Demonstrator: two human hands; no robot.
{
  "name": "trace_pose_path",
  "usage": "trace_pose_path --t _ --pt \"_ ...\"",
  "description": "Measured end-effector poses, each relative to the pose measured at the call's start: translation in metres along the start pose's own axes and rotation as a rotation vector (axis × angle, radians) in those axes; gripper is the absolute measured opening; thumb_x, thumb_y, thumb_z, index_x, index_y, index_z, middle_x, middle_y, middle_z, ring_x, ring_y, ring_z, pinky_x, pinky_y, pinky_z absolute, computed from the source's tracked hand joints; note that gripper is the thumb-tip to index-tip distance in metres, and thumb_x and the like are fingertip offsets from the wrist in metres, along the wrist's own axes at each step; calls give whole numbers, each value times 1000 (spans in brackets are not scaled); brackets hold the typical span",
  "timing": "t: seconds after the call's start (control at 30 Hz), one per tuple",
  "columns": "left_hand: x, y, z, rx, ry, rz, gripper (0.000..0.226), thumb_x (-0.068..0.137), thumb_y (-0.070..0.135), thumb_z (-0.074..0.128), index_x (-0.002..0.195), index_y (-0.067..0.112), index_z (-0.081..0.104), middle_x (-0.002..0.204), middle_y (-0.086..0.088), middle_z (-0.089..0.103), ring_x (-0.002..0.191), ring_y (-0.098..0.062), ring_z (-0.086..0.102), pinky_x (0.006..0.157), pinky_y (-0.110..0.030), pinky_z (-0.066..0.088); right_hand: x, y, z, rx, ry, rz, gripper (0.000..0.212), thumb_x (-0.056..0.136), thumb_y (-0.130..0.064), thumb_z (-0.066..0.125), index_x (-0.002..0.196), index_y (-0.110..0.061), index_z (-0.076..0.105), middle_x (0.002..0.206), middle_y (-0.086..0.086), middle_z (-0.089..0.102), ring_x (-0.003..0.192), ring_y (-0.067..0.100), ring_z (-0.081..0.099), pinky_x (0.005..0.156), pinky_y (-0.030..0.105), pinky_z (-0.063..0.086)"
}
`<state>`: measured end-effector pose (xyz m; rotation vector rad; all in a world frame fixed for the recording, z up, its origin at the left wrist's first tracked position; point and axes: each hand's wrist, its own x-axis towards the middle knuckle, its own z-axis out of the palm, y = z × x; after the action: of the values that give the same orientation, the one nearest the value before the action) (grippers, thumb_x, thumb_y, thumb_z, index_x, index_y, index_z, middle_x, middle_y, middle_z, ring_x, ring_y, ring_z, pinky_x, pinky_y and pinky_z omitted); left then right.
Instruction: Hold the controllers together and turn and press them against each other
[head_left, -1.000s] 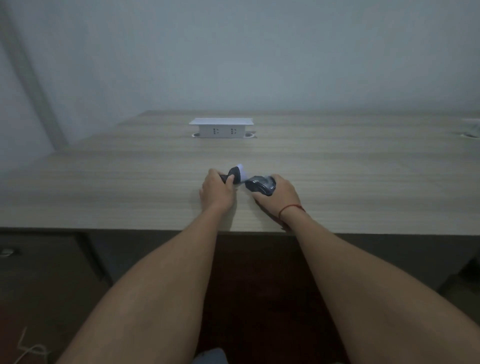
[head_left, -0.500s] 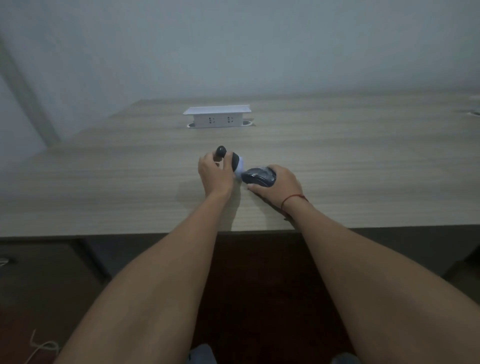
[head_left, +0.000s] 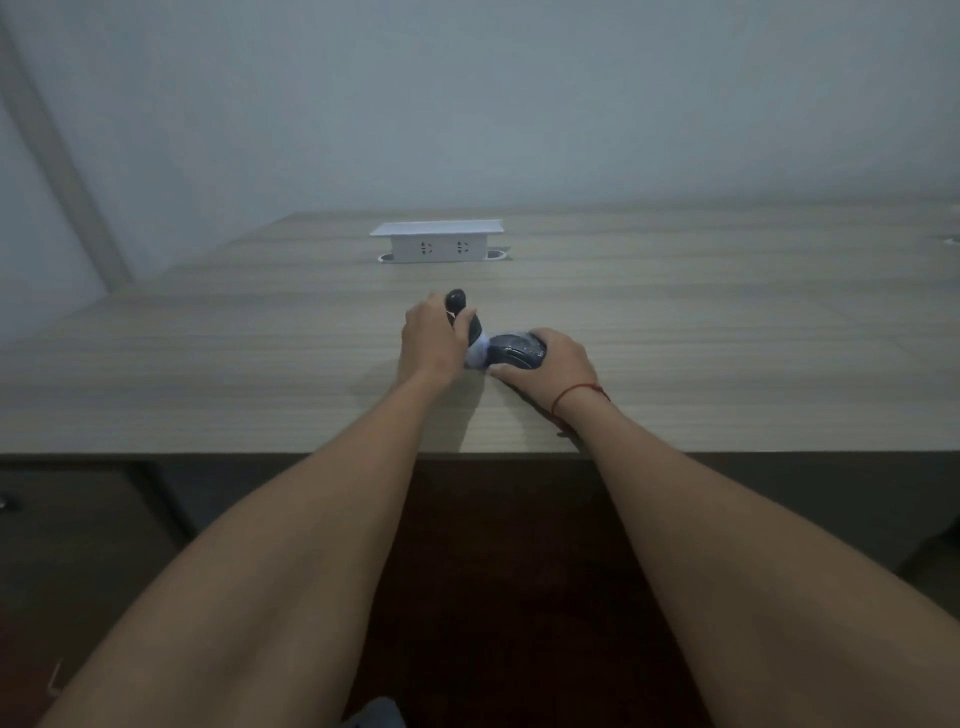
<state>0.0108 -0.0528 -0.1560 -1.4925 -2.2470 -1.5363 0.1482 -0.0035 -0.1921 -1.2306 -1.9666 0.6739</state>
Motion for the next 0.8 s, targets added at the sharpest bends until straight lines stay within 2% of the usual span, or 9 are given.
trace_pose_path --t 0.17,0.27,0.4,0.57,0.67,0.8 --pt "7 14 -2 -81 -11 80 32 94 29 56 102 -1 63 101 -18 65 94 -31 60 79 -35 48 1 0 1 -13 -6 12 46 58 -54 75 93 -29 59 87 -5 64 79 16 61 74 40 56" --pt "-2 9 8 -17 -24 76 27 95 27 54 104 2 60 100 -11 61 93 -26 58 74 -30 42 3 0 1 -34 0 -5 45 61 -53 75 95 -27 59 89 -3 64 80 18 61 75 41 56" --pt "3 -4 2 78 -24 57 27 96 27 53 107 3 58 106 -15 61 89 -21 52 75 -30 40 2 0 0 -35 0 -12 49 62 -53 75 100 -25 60 92 -4 65 82 18 61 76 41 56" --pt "0 15 2 -99 18 135 26 94 25 56 95 -1 60 95 -17 63 88 -28 58 77 -35 46 1 -1 1 -32 -5 1 45 60 -53 72 93 -25 59 86 -2 65 78 19 62 74 42 56" --pt "-12 6 9 -86 -2 72 21 96 24 54 101 4 59 100 -12 61 92 -23 57 83 -36 52 -1 -1 1 -36 3 -7 43 64 -51 73 94 -23 59 87 -1 64 78 19 62 73 42 56" --pt "-6 -8 3 -13 17 55 25 96 25 54 104 3 60 101 -12 61 90 -20 54 76 -30 45 -2 -3 -1 -39 -7 -10 47 64 -51 75 100 -23 59 92 -2 64 83 19 61 77 41 55"
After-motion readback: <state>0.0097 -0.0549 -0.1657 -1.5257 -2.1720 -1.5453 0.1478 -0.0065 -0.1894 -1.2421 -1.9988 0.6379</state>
